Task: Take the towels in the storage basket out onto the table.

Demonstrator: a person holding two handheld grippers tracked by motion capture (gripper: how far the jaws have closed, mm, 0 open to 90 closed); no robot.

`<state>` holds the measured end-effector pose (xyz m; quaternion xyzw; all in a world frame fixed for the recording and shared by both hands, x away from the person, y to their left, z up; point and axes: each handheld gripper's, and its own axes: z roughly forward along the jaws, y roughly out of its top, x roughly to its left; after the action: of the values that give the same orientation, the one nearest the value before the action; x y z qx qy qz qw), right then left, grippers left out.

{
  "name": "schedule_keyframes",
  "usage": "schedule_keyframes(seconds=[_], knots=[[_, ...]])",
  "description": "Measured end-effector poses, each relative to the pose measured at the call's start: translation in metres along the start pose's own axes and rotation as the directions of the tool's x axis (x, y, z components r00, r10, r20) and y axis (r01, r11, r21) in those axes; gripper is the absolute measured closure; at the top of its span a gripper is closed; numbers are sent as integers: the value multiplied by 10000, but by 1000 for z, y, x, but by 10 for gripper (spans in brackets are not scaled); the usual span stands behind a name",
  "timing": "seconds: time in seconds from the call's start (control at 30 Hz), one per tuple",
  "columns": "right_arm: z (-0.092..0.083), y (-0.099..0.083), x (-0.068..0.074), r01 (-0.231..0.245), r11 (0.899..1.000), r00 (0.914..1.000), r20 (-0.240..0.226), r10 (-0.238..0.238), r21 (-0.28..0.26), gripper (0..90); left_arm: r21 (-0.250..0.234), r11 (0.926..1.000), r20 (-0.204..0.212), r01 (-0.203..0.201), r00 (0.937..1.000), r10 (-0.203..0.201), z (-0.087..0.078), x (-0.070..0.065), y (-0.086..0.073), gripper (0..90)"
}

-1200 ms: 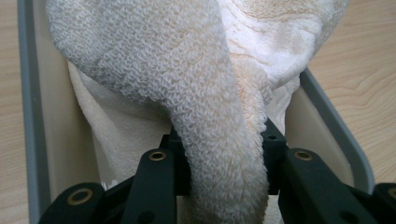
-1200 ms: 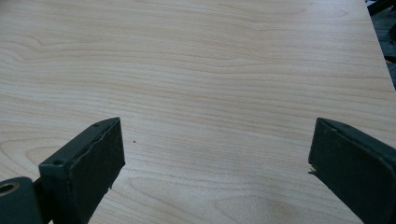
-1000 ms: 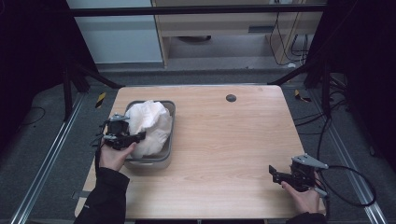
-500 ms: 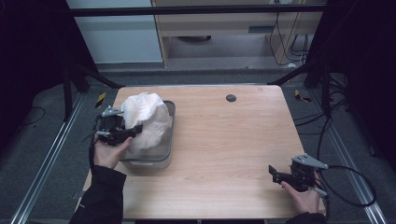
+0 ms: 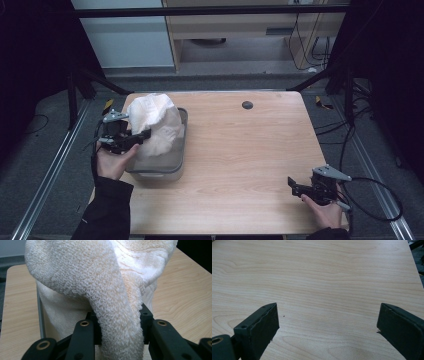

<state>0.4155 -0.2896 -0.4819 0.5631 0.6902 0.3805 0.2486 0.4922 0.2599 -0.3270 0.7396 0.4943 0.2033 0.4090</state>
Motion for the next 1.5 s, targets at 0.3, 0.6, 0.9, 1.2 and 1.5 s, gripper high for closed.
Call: schedule_keyframes(seconds=[0.3, 0.6, 0.9, 1.2, 1.5], knots=[[0, 0, 0, -23, 10000, 10000, -21, 23, 1, 42, -230, 9996, 86, -133, 9999, 135, -9, -7, 8, 666], [0, 0, 0, -41, 10000, 10000, -23, 41, -3, 42, -352, 9992, 190, -214, 9996, 221, -14, -13, 15, 667], [-1, 0, 0, -30, 10000, 10000, -32, 30, -31, 42, -453, 9980, 325, -450, 9984, 465, -21, -25, 24, 667], [-1, 1, 0, 14, 10000, 10000, -12, -14, -63, 43, -527, 9962, 515, -699, 9960, 726, -24, -36, 30, 667], [-1, 1, 0, -6, 10000, 10000, -30, 6, -82, 43, -654, 9935, 838, -934, 9916, 987, -21, -53, 34, 667]])
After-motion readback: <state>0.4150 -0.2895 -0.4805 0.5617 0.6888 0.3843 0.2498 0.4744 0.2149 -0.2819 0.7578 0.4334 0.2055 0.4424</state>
